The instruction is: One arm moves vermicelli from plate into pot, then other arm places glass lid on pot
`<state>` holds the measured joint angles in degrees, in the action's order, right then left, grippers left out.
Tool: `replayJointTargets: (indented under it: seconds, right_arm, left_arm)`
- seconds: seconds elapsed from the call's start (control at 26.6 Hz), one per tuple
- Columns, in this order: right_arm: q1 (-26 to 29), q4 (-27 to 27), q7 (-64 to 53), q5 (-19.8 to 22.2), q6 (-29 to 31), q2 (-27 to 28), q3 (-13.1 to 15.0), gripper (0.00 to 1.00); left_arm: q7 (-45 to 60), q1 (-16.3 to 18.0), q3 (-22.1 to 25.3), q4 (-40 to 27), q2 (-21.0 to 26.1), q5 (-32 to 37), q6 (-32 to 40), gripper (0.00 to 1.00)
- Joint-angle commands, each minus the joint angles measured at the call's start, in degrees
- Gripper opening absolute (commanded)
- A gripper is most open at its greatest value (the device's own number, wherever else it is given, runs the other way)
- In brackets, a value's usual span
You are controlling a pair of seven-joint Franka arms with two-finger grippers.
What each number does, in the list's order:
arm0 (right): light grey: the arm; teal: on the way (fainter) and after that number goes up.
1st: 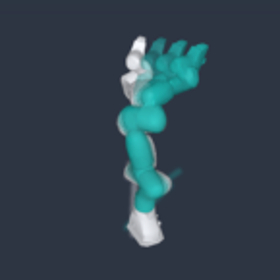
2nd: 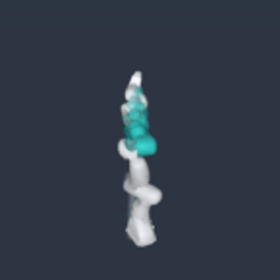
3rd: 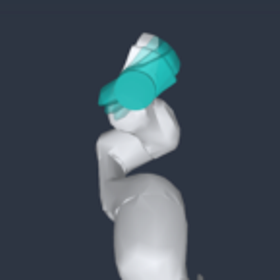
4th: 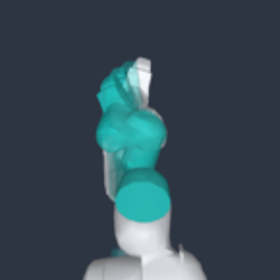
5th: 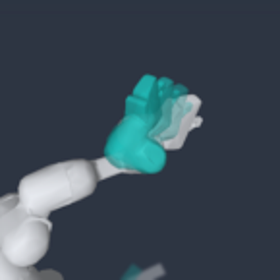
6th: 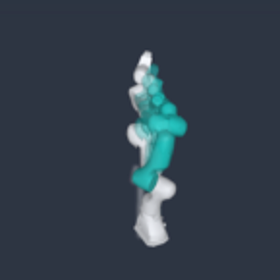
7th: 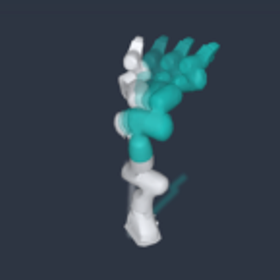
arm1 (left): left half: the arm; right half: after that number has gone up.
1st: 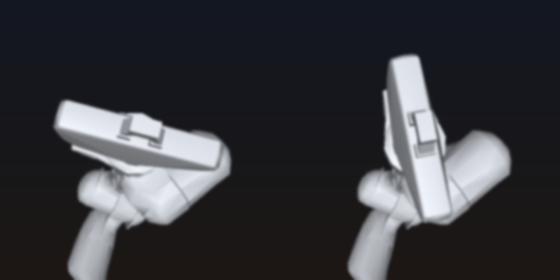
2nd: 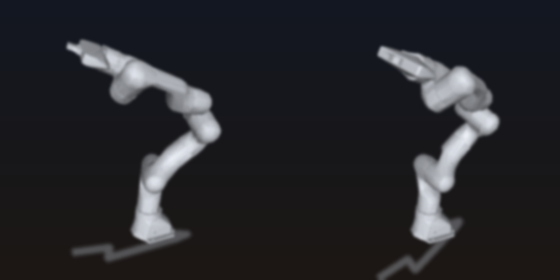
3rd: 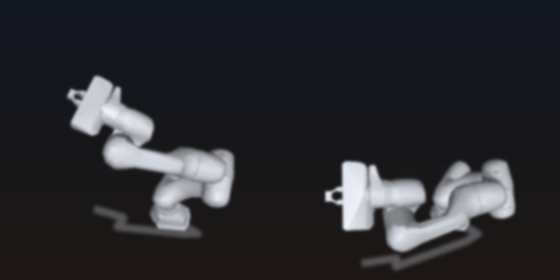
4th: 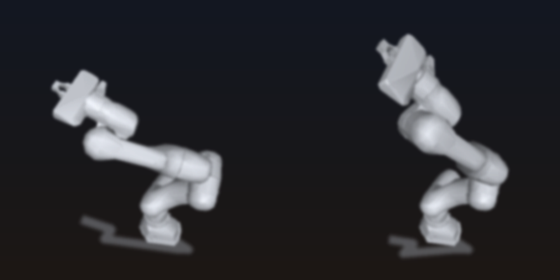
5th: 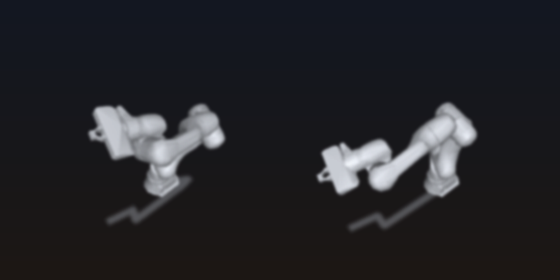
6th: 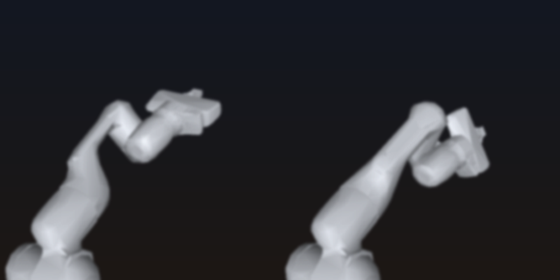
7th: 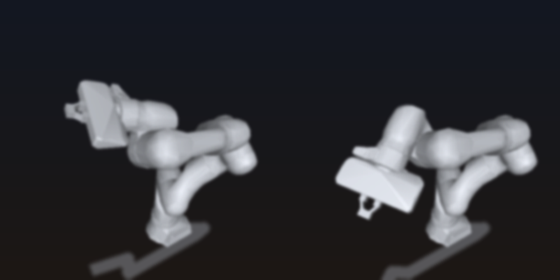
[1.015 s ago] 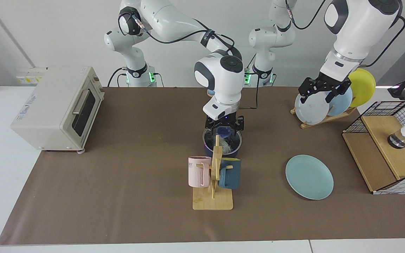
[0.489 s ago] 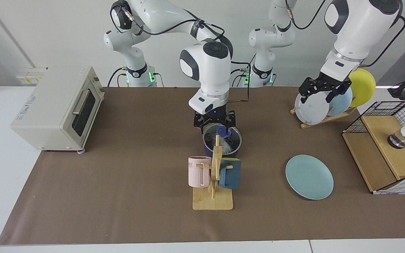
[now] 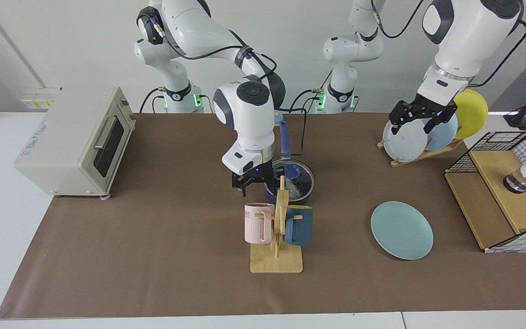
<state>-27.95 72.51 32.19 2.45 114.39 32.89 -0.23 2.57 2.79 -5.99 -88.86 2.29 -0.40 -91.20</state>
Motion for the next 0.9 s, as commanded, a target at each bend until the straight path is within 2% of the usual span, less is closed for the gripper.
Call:
replayJointTargets:
  seconds: [0.0, 0.86]
  right_arm:
    - [-0.70, 0.70, -0.28, -0.08, 2.15, 2.00, -0.83, 0.96]
    - [-2.20, 2.19, -0.11, 0.71, 7.51, 4.73, -0.83, 0.96]
  left_arm:
    - [-0.02, 0.55, -0.17, -1.06, -1.06, -0.92, -0.64, 1.00]
    - [-0.02, 0.55, -0.17, -0.97, -1.06, -0.92, -0.64, 1.00]
